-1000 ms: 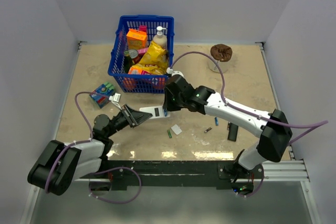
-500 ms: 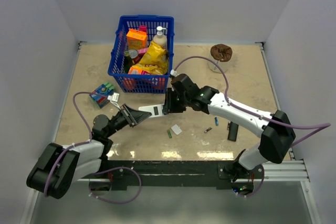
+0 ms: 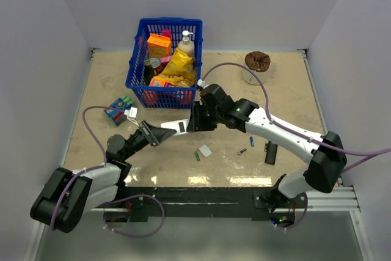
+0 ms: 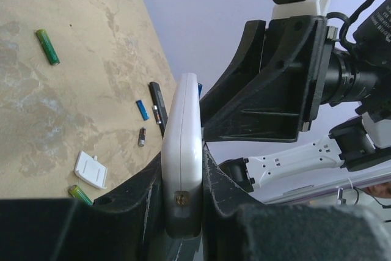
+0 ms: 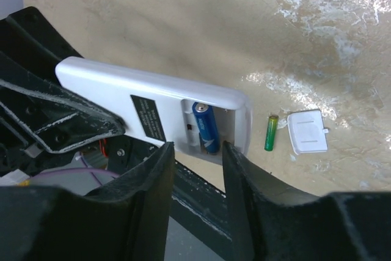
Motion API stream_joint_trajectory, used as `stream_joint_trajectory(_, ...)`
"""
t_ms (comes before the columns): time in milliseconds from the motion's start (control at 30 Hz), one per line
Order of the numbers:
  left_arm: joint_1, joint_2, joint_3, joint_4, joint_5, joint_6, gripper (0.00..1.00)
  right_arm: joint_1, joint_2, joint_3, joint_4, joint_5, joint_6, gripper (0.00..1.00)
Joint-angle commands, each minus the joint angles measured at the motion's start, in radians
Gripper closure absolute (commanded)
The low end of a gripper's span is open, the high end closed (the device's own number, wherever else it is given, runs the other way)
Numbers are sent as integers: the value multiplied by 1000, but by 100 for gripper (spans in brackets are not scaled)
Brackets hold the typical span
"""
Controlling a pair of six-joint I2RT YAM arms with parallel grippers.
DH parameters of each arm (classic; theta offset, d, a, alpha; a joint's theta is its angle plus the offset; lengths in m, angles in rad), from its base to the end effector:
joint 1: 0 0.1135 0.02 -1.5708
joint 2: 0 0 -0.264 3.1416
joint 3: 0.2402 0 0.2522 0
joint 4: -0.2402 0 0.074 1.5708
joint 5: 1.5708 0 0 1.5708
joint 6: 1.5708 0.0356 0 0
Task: Load the batteries into the remote control
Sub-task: Load the battery into the remote control.
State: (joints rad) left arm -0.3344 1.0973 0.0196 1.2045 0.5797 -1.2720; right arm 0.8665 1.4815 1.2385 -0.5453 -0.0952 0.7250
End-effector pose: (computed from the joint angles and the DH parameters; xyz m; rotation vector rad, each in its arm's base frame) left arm 0.1555 -0.0747 0.1742 -0.2439 1.7035 -1.6694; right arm 0.2084 0.2505 0.2981 -0.2287 2.5238 0.8311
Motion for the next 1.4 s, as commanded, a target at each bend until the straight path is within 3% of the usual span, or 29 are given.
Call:
stream_joint_trajectory(0,0,-2,-142,693,-7,-1,100,-1,-53,110,-131,78,-76,55)
stream_joint_trajectory(300,1,3,-149,691,-7,0,100,-32,-98,271,-222,92,-278,21)
stream_joint_trajectory(467,1,-31,-127,691,20,-4,100,-196,-199,72,-13,-228,-320,13)
stream_joint_trajectory(633,1,-54,-98,691,54,-9,100,-230,-222,-82,269,-476,-270,8)
stream_joint_trajectory(800,1,-71,-75,691,69,-20,100,-244,-216,-201,480,-540,-188,9)
stream_joint_trajectory(967,1,-82,-66,691,68,-30,100,-244,-196,-263,544,-589,-156,13)
stream_joint_trajectory(1367,1,-89,-41,691,74,-44,100,-242,-181,-366,734,-661,-75,37)
